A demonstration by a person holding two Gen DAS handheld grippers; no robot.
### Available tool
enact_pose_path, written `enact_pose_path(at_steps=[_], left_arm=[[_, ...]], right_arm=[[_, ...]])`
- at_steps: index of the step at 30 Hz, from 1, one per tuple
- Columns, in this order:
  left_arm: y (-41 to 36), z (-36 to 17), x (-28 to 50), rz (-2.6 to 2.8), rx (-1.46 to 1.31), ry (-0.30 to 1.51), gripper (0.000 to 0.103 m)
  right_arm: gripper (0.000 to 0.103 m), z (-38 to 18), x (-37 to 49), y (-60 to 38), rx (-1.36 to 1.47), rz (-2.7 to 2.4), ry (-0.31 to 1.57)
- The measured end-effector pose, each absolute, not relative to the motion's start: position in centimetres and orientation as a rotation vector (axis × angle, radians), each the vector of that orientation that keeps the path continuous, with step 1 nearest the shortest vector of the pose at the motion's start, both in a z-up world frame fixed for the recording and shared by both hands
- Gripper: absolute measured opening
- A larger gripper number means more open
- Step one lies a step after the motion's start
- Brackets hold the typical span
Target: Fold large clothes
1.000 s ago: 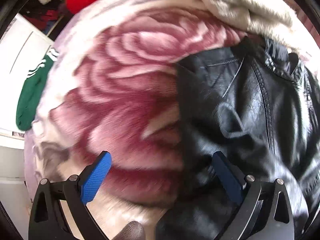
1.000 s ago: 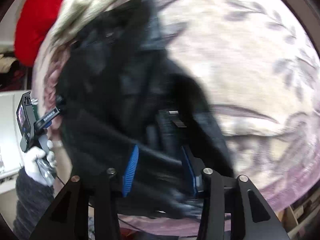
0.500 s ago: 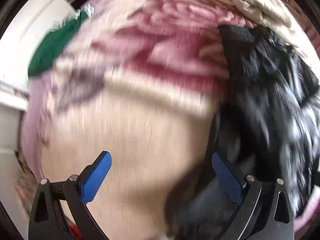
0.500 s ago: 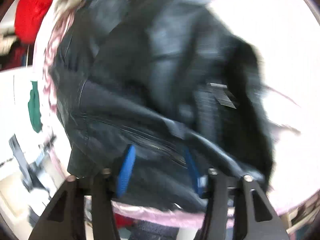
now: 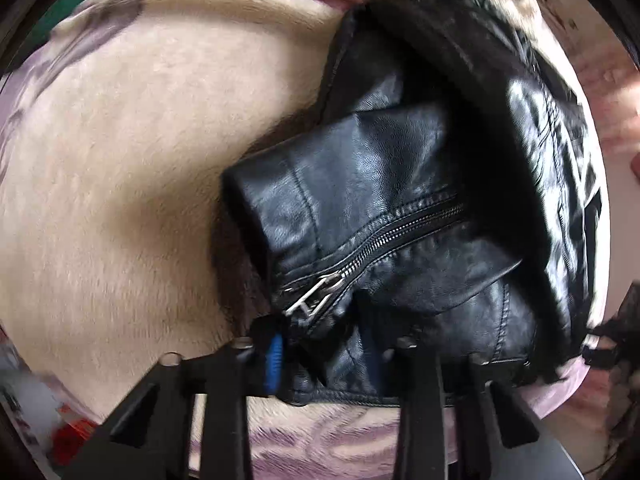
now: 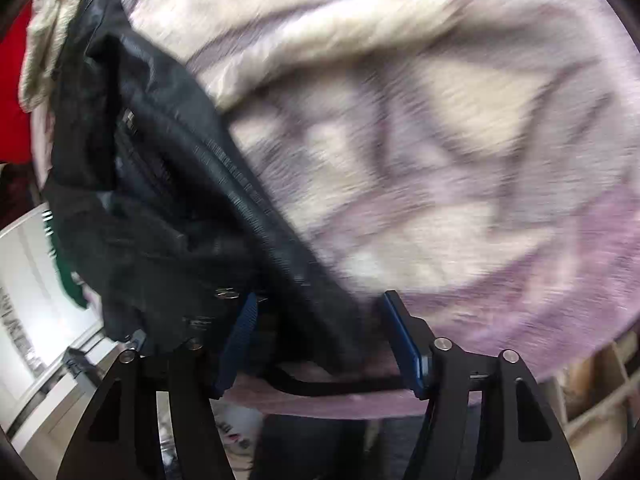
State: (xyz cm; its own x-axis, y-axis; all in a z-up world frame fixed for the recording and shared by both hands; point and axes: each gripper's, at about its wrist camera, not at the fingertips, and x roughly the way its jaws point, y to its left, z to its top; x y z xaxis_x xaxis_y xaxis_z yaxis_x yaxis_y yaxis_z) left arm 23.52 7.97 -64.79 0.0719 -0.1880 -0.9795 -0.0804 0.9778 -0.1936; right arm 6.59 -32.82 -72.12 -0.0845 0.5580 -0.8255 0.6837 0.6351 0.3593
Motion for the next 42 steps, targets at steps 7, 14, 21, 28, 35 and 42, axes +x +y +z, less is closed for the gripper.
enact_pose_path(at_steps=[7, 14, 21, 28, 35, 42], left_arm=[[7.0, -63.4, 20.7, -0.084, -0.218, 1.565, 0.025], [10.4, -60.6, 20.1, 0.105, -0.278, 1.563, 0.084], [12.7, -60.3, 20.5, 0.221, -0.303, 1.516, 0.088], [10.1, -60.8, 21.3, 0.217, -0.288, 1.503, 0.088], [9.7, -61.9, 22.0, 0.221, -0.231, 1.527, 0.088], [8.5, -63.2, 25.6, 0.209, -0.156, 1.522, 0.088]], right_arm=[[0.013, -69.8, 6.0, -34.6, 0.957, -0.262, 1.754], [0.050, -61.2, 12.3, -36.0, 0.819, -0.230, 1.589], [0.051, -65.1, 23.6, -32.6, 1.075, -0.040, 1.493], [0.007, -66.6, 28.8, -28.2, 0.935, -0.136, 1.439], [0.016, -68.3, 27.8, -32.0, 1.029, -0.184, 1.421], [0.058, -64.7, 22.2, -35.7, 1.002, -0.072, 1.487]])
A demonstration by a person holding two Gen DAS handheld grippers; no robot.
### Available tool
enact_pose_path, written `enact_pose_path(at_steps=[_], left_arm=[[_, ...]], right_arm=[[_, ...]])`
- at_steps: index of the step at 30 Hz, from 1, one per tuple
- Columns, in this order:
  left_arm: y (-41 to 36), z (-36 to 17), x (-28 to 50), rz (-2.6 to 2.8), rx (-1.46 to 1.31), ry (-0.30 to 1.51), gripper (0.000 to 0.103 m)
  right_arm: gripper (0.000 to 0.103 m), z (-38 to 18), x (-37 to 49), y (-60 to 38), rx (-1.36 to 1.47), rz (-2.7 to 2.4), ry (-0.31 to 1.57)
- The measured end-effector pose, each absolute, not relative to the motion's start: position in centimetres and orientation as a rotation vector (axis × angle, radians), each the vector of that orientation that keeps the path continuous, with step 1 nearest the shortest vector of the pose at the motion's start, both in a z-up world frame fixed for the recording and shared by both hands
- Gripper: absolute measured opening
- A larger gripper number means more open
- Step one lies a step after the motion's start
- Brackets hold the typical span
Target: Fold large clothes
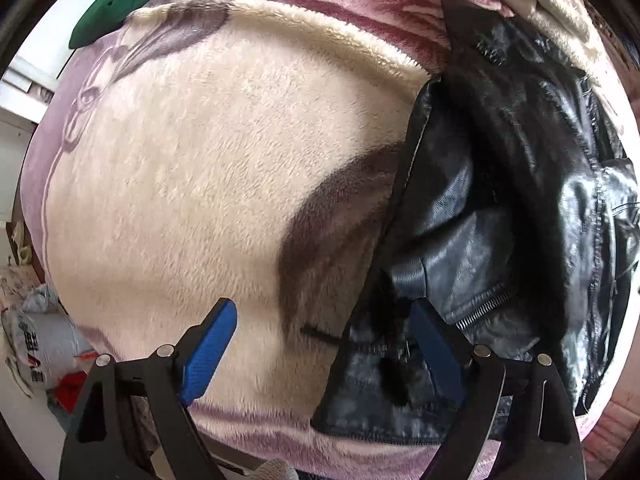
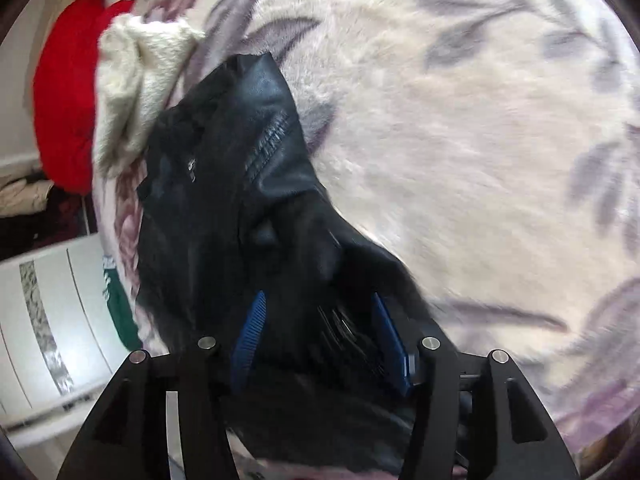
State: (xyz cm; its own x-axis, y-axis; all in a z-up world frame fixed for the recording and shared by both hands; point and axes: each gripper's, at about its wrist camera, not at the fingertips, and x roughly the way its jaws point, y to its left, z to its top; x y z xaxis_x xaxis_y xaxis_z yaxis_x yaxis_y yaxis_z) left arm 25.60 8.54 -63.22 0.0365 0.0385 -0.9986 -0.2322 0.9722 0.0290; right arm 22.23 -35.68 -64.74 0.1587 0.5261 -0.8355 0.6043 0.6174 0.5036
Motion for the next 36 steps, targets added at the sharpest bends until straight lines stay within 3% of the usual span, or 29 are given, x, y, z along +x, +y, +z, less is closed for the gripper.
enact_pose_path(at_steps=[6, 10, 15, 19, 20, 21, 22, 24, 28, 30, 32, 36], left_arm=[[7.3, -65.1, 26.5, 0.195, -0.146, 1.544, 0.088], [6.9, -64.3, 26.3, 0.194, -0.124, 1.536, 0.088], [6.0, -63.6, 26.1, 0.178, -0.079, 1.547, 0.088], [4.5, -64.8, 26.1, 0.183, -0.069, 1.555, 0.088], [4.4, -64.9, 26.1, 0.186, -0.073, 1.558, 0.088], [4.4, -65.0, 26.3, 0.185, -0.084, 1.559, 0.088], [4.3, -64.9, 26.2, 0.183, -0.093, 1.559, 0.088], [5.1, -65.5, 26.1, 0.182, -0.091, 1.565, 0.088], [4.7, -65.2, 25.8, 0.179, -0.083, 1.582, 0.088], [4.7, -64.1, 25.7, 0.183, -0.075, 1.577, 0.088], [4.6, -62.6, 26.0, 0.193, -0.065, 1.554, 0.088], [3.4, -60.1, 28.6, 0.179, -0.046, 1.499, 0.088]], right_arm=[[0.058, -65.2, 15.3, -34.7, 0.788, -0.139, 1.654], [0.058, -66.1, 12.6, -35.3, 0.892, -0.186, 1.630], [0.058, -65.5, 16.5, -33.2, 1.047, -0.031, 1.471], [0.058, -69.1, 21.9, -30.4, 1.155, 0.077, 1.452], [0.053, -70.1, 22.9, -30.0, 1.176, 0.081, 1.453], [0.020, -70.2, 23.9, -30.0, 1.170, 0.057, 1.423], [0.008, -70.1, 24.6, -30.2, 1.143, 0.018, 1.405], [0.004, -69.6, 24.9, -30.8, 1.105, -0.039, 1.400], [0.006, -68.5, 25.4, -30.7, 0.966, -0.066, 1.436], [0.034, -68.3, 25.5, -30.4, 0.926, -0.062, 1.561], [0.035, -66.1, 24.5, -31.4, 0.906, -0.082, 1.574], [0.035, -60.4, 23.0, -34.6, 0.917, -0.089, 1.370]])
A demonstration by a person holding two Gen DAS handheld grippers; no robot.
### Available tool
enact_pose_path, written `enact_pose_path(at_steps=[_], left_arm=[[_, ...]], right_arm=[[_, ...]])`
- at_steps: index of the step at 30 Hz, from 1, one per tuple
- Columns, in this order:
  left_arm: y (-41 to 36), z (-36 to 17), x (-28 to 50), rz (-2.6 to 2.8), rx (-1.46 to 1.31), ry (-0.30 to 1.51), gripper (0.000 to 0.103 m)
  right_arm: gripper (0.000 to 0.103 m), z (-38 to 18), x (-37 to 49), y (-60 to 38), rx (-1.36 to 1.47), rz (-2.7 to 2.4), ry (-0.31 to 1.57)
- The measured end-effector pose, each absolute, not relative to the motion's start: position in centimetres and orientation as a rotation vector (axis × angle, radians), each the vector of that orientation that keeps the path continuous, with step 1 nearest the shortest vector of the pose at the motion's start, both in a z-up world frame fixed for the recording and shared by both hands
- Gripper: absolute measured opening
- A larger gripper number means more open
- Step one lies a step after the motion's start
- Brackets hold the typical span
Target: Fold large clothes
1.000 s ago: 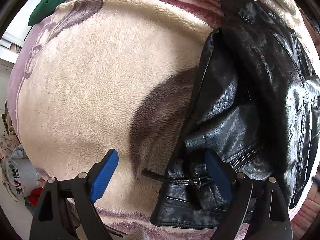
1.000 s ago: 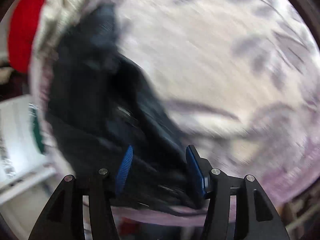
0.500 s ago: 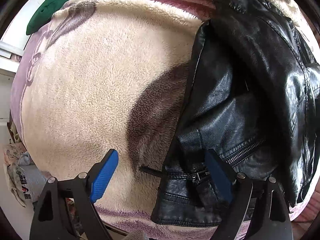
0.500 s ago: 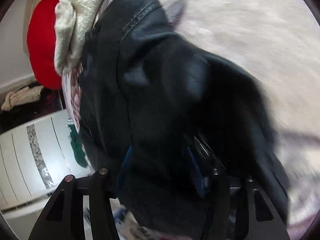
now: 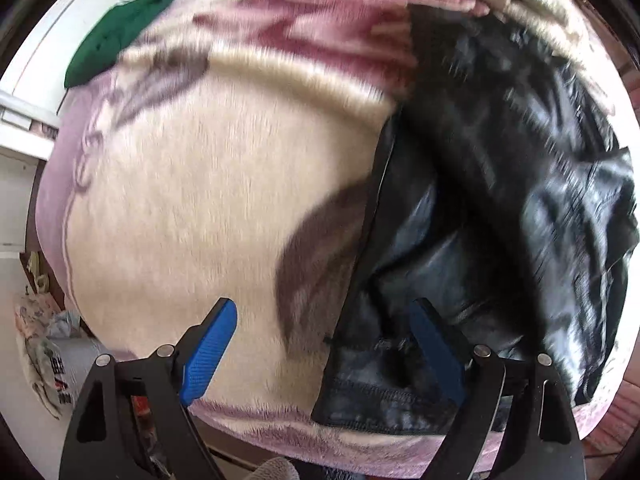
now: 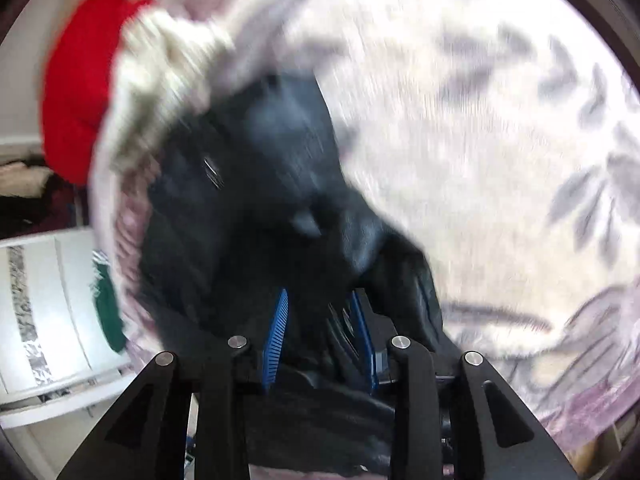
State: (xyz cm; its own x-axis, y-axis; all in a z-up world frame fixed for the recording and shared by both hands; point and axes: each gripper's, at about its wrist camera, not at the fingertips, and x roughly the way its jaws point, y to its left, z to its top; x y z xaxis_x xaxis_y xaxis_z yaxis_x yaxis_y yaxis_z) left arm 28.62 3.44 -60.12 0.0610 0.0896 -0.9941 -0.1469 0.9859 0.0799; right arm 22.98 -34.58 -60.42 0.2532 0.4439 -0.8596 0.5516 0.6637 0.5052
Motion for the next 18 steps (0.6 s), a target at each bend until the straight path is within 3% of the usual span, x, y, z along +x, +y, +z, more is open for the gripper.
enact_pose_path(at_steps=[6, 10, 13, 14, 18], left_arm=[[1.1, -58.1, 33.2, 0.123, -0.020, 1.440, 0.088], [0.9, -57.6, 34.7, 0.095, 0.004, 1.436, 0.088], [0.2, -57.0, 36.6, 0.060, 0.024, 1.422, 0.088], [-0.2, -56.7, 37.6, 0.050, 0.037, 1.411, 0.088], [-2.6, -56.0, 44.6, -0.013, 0.126, 1.340, 0.088]], right_arm=[[0.034, -63.4, 28.8, -34.0, 1.047, 0.013, 1.260], [0.028, -71.2, 31.5, -30.8, 1.116, 0.010, 1.473], [0.027, -70.1, 32.4, -30.1, 1.012, 0.043, 1.517], [0.033, -69.2, 32.6, -30.4, 1.000, 0.073, 1.526], [0.073, -63.6, 31.8, -33.6, 0.955, 0.069, 1.476]])
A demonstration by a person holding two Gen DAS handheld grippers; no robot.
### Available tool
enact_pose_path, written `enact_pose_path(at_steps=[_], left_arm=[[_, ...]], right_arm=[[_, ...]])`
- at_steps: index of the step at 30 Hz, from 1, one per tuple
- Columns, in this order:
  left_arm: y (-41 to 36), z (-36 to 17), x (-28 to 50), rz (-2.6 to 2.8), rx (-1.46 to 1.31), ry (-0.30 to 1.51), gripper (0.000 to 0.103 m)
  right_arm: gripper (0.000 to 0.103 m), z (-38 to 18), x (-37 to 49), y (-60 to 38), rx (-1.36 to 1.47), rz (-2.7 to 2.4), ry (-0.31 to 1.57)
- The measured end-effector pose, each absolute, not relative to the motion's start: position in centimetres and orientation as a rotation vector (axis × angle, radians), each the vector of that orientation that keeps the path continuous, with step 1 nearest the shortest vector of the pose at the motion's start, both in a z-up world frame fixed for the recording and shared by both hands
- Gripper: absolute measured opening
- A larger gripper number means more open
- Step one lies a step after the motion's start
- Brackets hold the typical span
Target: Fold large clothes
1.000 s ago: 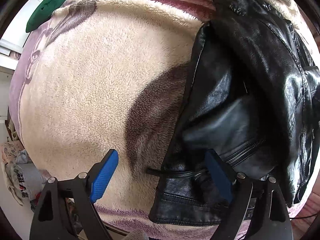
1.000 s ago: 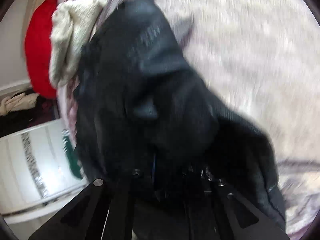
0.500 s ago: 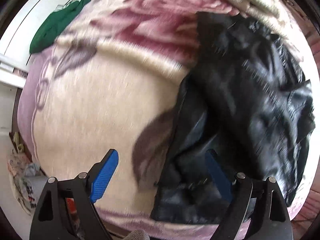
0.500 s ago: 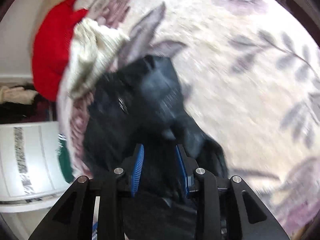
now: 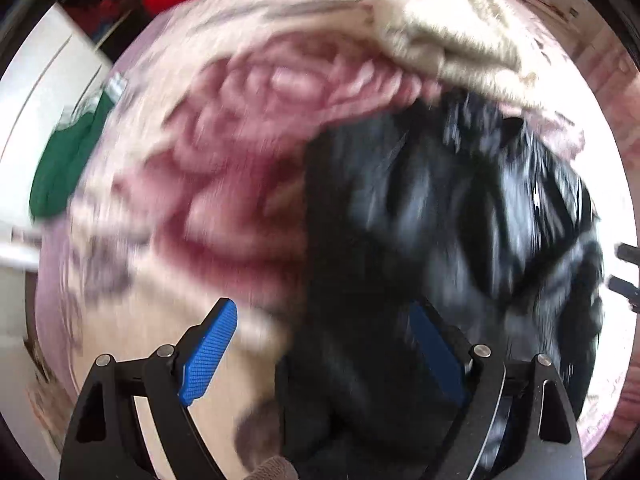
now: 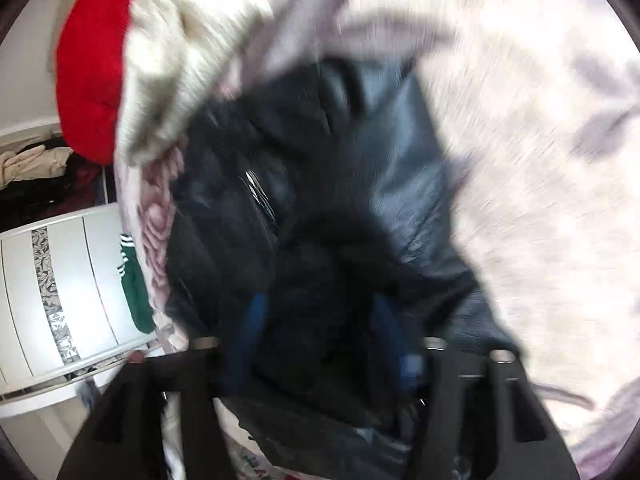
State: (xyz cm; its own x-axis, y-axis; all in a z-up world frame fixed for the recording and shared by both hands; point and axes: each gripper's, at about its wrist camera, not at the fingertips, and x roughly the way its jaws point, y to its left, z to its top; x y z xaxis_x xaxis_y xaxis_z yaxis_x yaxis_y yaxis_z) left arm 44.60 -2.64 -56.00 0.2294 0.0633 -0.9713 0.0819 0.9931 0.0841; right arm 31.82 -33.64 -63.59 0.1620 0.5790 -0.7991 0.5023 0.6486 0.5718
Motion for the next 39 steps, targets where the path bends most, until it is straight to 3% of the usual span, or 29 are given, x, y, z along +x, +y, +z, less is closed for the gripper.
enact_pose_path(at_steps=[5, 9, 14, 17, 18, 19, 20, 21, 24, 31, 39], left_arm=[[-7.0, -59.7, 54.7, -0.149, 0.318, 1.347, 0.088], [-9.4, -65.2, 60.1, -0.263, 0.445, 1.478, 0.088], [-9.1, -68.5, 62.1, -0.385, 0.453, 1.569, 0.090], [-8.5, -68.1, 61.4, -0.460, 0.454, 1.521, 0.083], [-8.4, -67.9, 61.1, -0.489, 0.438, 1.513, 0.064], [-8.2, -67.6, 60.6, -0.532, 0.400, 1.510, 0.043], [-8.1, -67.3, 60.1, -0.547, 0.388, 1.501, 0.035], [-8.0, -67.0, 59.7, -0.536, 0.400, 1.485, 0.018], [-7.5, -65.6, 58.1, -0.512, 0.394, 1.414, 0.005], [-4.8, -58.7, 53.2, -0.460, 0.283, 1.261, 0.004], [-3.3, -47.8, 40.2, -0.447, 0.179, 1.143, 0.004]], right_arm=[[0.075, -61.5, 38.2, -34.4, 0.674, 0.096, 1.513], [0.078, -64.4, 45.8, -32.3, 0.434, 0.146, 1.552], [0.084, -67.7, 52.1, -27.7, 0.194, 0.286, 1.607], [0.084, -69.3, 54.0, -25.6, 0.147, 0.374, 1.667], [0.083, -69.6, 54.1, -25.0, 0.132, 0.389, 1.688], [0.080, -69.6, 54.1, -24.6, 0.105, 0.395, 1.684], [0.064, -69.4, 54.0, -24.4, 0.097, 0.420, 1.676], [0.050, -69.2, 53.8, -24.3, 0.097, 0.435, 1.675], [0.018, -68.5, 53.4, -24.8, 0.154, 0.447, 1.665], [0.010, -62.5, 49.5, -27.6, 0.257, 0.427, 1.533], [0.009, -53.7, 39.5, -28.8, 0.378, 0.420, 1.415]])
